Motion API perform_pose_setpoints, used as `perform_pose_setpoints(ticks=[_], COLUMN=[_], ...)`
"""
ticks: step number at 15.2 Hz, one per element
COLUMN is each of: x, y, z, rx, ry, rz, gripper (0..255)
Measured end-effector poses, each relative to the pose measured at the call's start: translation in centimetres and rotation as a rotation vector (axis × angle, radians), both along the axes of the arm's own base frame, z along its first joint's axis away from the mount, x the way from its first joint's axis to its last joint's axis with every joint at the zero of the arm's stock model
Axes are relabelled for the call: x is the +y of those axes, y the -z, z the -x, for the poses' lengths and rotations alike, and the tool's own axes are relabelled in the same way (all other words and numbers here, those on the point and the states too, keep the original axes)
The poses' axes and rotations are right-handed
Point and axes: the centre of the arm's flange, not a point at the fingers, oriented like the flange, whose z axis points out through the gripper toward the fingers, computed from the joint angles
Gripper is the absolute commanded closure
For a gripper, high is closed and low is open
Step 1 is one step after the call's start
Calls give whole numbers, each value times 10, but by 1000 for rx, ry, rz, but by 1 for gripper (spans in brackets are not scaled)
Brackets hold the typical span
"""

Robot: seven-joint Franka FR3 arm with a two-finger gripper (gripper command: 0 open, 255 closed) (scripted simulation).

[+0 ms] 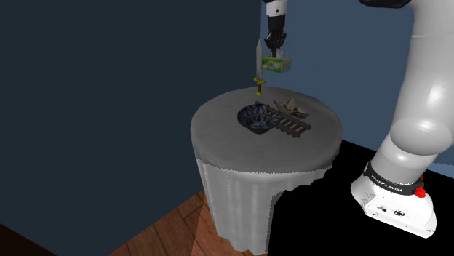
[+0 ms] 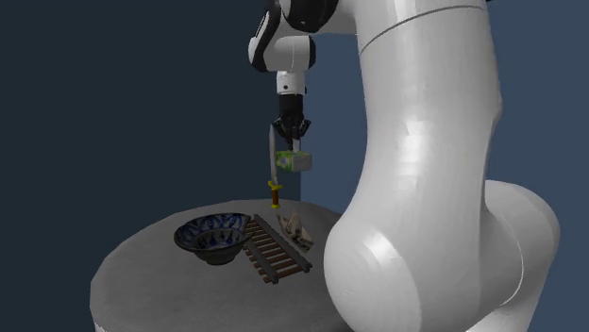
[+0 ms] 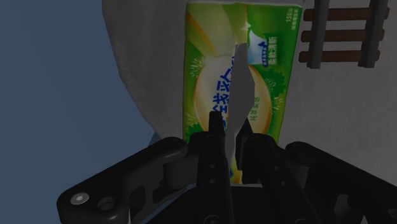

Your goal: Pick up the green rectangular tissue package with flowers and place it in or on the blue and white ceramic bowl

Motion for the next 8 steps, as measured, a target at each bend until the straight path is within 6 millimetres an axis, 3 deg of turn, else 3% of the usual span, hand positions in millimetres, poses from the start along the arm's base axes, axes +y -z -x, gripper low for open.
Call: perform_pose_setpoints(ticks=[8], x=[97], y=[-6], z=[37], rx=[0], ry=[-1], rz=[0], gripper=[255])
